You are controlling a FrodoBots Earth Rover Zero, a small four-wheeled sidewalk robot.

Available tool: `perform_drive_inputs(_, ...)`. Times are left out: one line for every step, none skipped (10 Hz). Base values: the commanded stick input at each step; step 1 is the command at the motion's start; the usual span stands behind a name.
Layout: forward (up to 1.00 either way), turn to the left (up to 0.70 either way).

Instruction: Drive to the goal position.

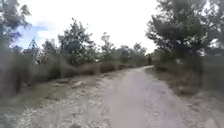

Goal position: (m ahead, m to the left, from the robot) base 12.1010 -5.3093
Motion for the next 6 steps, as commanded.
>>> perform_drive_inputs(0.85, 0.0)
perform_drive_inputs(0.85, 0.0)
perform_drive_inputs(0.85, 0.0)
perform_drive_inputs(0.85, 0.0)
perform_drive_inputs(0.85, 0.0)
perform_drive_inputs(0.85, 0.0)
